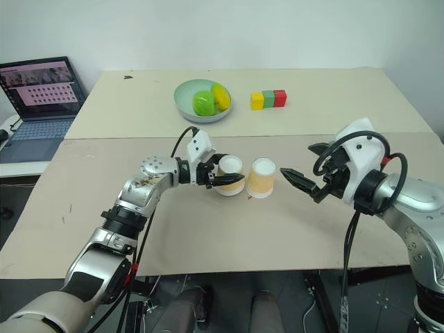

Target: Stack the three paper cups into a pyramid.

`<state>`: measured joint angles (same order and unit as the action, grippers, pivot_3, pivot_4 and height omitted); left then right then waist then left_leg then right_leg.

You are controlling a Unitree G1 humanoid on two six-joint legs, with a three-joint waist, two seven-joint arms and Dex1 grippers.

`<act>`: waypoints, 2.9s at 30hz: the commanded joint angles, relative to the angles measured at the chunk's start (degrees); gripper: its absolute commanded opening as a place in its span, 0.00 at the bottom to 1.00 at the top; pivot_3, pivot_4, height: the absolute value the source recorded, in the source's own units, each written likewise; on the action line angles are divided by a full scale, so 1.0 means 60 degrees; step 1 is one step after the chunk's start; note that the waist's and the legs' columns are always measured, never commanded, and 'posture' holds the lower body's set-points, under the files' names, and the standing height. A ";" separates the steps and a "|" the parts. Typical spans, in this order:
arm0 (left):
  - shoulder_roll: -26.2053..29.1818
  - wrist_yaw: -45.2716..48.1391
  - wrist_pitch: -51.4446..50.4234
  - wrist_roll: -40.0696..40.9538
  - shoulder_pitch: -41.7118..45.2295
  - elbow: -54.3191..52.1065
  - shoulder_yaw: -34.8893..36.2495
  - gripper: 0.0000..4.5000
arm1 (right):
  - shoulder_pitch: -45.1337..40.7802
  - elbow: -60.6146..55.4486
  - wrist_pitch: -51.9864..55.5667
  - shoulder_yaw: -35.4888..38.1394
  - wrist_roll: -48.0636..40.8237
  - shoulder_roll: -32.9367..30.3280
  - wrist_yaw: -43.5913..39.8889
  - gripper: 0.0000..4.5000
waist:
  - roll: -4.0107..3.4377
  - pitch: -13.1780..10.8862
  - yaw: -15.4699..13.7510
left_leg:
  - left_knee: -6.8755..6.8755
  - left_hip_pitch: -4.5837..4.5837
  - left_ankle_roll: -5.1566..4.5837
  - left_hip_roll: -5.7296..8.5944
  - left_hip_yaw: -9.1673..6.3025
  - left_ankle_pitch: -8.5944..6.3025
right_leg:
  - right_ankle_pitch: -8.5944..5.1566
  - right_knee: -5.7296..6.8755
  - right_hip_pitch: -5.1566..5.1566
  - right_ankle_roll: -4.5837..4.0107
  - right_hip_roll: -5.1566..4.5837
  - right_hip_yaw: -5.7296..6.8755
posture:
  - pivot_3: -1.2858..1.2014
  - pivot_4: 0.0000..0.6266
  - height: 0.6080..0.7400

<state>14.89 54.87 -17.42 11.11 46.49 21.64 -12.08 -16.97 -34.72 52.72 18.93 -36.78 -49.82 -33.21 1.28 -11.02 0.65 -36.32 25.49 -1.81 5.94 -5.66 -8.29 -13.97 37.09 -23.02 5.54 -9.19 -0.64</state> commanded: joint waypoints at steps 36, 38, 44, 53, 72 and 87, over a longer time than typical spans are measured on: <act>-0.0125 -0.0207 -0.0418 0.0519 0.1307 -0.0759 0.0859 0.99 | -0.0292 -0.0010 -0.0242 0.0112 -0.0013 -0.0178 -0.0080 1.00 | 0.0000 0.0000 0.0001 | -0.0003 0.0003 -0.0001 0.0000 -0.0001 0.0000 | 0.0000 0.0000 -0.0001 0.0002 0.0000 0.0001 | 0.52 0.24 1.00; -0.0163 -0.0271 -0.0642 0.0671 0.1573 -0.0918 0.1020 0.99 | -0.0320 0.0007 -0.0256 0.0068 0.0001 -0.0157 -0.0072 1.00 | 0.0000 0.0000 0.0004 | -0.0003 0.0003 -0.0001 0.0000 0.0000 -0.0001 | 0.0000 0.0000 0.0000 0.0002 0.0000 0.0001 | 0.52 0.24 1.00; -0.0283 -0.0636 -0.1517 0.1329 0.2306 -0.1538 0.1506 0.99 | -0.0329 0.0047 -0.0291 0.0031 0.0006 -0.0135 -0.0097 1.00 | 0.0001 0.0000 0.0004 | -0.0006 0.0003 -0.0001 0.0000 0.0000 -0.0001 | 0.0001 0.0001 0.0000 0.0004 0.0000 0.0001 | 0.52 0.24 1.00; 0.1101 -0.0126 -0.4377 0.3349 0.3277 -0.3301 0.2474 0.99 | 0.1383 0.0935 -0.0694 0.1935 0.0704 -0.1053 -0.0973 1.00 | 0.0002 -0.0001 0.0018 | -0.0009 0.0005 -0.0005 0.0001 0.0002 -0.0002 | -0.0003 0.0002 0.0000 0.0011 0.0001 0.0000 | 0.52 0.24 1.00; 0.3055 0.0958 -0.4244 0.2878 0.2093 -0.4346 0.1100 0.99 | 0.1510 0.6185 -0.6186 0.1982 0.2747 0.1892 -0.0102 1.00 | -0.0005 0.0002 0.0054 | -0.0001 -0.0092 -0.0002 -0.0017 0.0008 -0.0004 | -0.0007 -0.0012 0.0103 0.0015 0.0015 -0.0011 | 0.52 0.24 1.00; 0.3141 0.0664 -0.3578 0.2249 0.1725 -0.4274 0.0932 0.99 | -0.1103 0.9941 -0.8303 0.0326 0.3573 0.2044 -0.0392 1.00 | -0.0009 0.0000 0.0118 | 0.0018 -0.0106 -0.0002 -0.0009 0.0013 -0.0004 | -0.0006 -0.0018 0.0103 0.0012 0.0013 -0.0019 | 0.52 0.24 1.00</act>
<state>33.94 59.54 -39.94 24.63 55.97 -2.95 -7.81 -21.65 24.45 5.49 21.27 -15.80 -37.46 -35.03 1.23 -11.02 1.36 -36.22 24.85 -1.83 5.87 -5.59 -8.31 -14.01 36.98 -22.40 5.62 -9.10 -0.75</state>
